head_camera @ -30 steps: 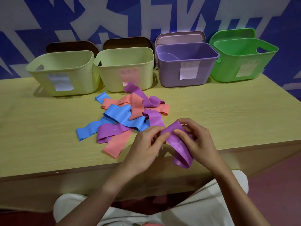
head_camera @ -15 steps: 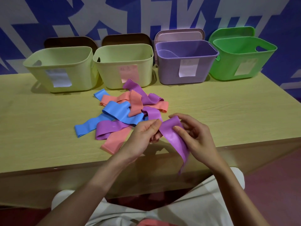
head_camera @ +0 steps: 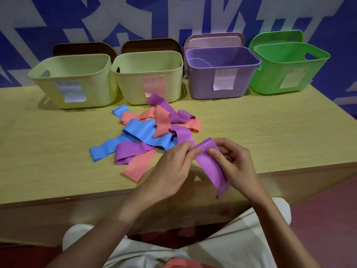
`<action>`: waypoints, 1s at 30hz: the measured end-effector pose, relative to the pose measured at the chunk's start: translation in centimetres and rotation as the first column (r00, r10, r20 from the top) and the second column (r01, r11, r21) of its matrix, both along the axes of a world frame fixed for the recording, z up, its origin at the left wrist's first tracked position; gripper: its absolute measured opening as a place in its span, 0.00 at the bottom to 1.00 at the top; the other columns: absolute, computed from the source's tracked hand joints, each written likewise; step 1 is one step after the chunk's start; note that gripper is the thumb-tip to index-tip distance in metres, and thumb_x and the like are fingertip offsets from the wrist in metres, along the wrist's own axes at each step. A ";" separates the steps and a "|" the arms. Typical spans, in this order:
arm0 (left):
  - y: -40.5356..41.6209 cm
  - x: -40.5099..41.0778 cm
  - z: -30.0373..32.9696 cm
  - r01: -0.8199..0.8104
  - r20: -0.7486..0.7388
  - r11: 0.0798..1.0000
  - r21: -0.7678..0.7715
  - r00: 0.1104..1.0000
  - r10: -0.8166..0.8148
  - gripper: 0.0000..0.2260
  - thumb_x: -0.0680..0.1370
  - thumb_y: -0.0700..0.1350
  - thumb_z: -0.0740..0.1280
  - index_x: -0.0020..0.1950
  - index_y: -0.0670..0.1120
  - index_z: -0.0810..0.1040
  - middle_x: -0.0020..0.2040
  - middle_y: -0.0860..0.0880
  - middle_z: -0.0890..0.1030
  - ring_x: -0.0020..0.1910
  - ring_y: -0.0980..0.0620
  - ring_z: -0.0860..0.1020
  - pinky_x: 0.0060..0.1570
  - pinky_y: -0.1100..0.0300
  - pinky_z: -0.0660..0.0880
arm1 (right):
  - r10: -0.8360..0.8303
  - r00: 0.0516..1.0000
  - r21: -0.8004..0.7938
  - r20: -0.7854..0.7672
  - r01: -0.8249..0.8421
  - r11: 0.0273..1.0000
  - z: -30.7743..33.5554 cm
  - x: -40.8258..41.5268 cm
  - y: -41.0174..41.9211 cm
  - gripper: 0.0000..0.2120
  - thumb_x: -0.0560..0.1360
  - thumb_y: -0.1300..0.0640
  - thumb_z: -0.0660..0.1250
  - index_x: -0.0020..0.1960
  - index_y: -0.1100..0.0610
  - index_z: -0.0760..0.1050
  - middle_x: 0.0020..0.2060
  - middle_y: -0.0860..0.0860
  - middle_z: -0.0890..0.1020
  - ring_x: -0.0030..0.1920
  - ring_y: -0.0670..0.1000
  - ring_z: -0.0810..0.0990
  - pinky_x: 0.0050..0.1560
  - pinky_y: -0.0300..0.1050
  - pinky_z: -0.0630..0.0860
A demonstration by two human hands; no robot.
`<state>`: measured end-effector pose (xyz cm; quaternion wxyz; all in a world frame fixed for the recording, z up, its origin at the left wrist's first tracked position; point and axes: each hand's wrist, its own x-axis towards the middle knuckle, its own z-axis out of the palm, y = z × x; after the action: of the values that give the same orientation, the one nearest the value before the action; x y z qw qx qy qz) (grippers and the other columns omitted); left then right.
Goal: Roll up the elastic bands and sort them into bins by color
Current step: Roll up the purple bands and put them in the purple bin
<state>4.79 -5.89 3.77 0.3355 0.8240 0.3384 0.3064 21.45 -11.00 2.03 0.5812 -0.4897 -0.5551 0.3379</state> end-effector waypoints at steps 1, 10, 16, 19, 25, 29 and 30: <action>0.0 0.1 -0.1 -0.016 0.007 1.000 -0.005 1.000 0.016 0.14 0.81 0.51 0.55 0.38 0.46 0.67 0.31 0.54 0.66 0.31 0.56 0.66 0.34 0.59 0.63 | 0.012 1.000 0.001 -0.015 -0.012 1.000 -0.1 0.1 0.0 0.15 0.74 0.52 0.70 0.60 0.50 0.77 0.35 0.64 0.80 0.35 0.48 0.74 0.35 0.42 0.70; -0.5 1.0 1.2 0.164 0.346 0.841 -0.515 0.938 0.030 0.15 0.80 0.49 0.55 0.35 0.45 0.63 0.26 0.57 0.61 0.25 0.59 0.60 0.28 0.66 0.60 | 0.064 0.998 0.043 0.026 -0.065 0.997 0.9 -0.2 -0.3 0.06 0.77 0.60 0.66 0.54 0.54 0.76 0.39 0.42 0.83 0.37 0.39 0.78 0.37 0.31 0.71; -0.1 0.4 0.4 0.045 0.165 0.969 -0.244 0.986 -0.004 0.22 0.81 0.57 0.54 0.35 0.42 0.69 0.30 0.50 0.69 0.31 0.55 0.68 0.35 0.57 0.65 | -0.021 0.999 0.031 0.025 0.020 0.999 0.4 -0.3 -0.4 0.02 0.76 0.57 0.66 0.46 0.55 0.76 0.31 0.41 0.80 0.29 0.39 0.73 0.30 0.31 0.66; -0.5 0.3 0.4 0.051 0.068 0.992 -0.116 0.997 -0.043 0.20 0.80 0.58 0.54 0.38 0.44 0.67 0.31 0.48 0.68 0.30 0.55 0.68 0.34 0.56 0.65 | -0.030 0.999 0.025 0.034 0.029 0.999 0.5 -0.3 -0.2 0.02 0.76 0.58 0.66 0.46 0.56 0.77 0.31 0.43 0.80 0.29 0.39 0.73 0.30 0.31 0.66; -0.7 0.7 0.0 -0.018 0.102 0.991 -0.130 0.994 0.032 0.17 0.80 0.54 0.54 0.39 0.43 0.65 0.31 0.54 0.65 0.30 0.54 0.64 0.33 0.53 0.63 | 0.052 0.992 0.032 -0.114 -0.049 0.998 0.4 -0.2 -0.1 0.11 0.75 0.55 0.69 0.57 0.55 0.76 0.35 0.59 0.82 0.36 0.47 0.79 0.35 0.39 0.73; -1.2 1.1 0.6 0.092 0.315 0.878 -0.470 0.947 0.069 0.18 0.80 0.55 0.56 0.36 0.45 0.63 0.29 0.56 0.63 0.27 0.57 0.62 0.29 0.61 0.62 | 0.101 0.992 0.058 -0.076 -0.097 0.994 0.9 -0.2 -0.3 0.17 0.76 0.61 0.68 0.65 0.53 0.75 0.37 0.59 0.82 0.38 0.47 0.77 0.39 0.38 0.73; -1.3 1.2 0.9 0.159 0.388 0.796 -0.584 0.916 0.101 0.17 0.78 0.55 0.57 0.35 0.45 0.62 0.28 0.55 0.62 0.26 0.58 0.61 0.27 0.64 0.60 | 0.097 0.993 0.063 -0.070 -0.093 0.994 1.1 -0.2 -0.2 0.15 0.75 0.62 0.68 0.62 0.55 0.76 0.40 0.51 0.84 0.40 0.45 0.79 0.40 0.35 0.74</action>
<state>6.00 -7.18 4.69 0.6472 0.5985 0.3294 0.3383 21.21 -11.16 3.13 0.5987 -0.4325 -0.5660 0.3662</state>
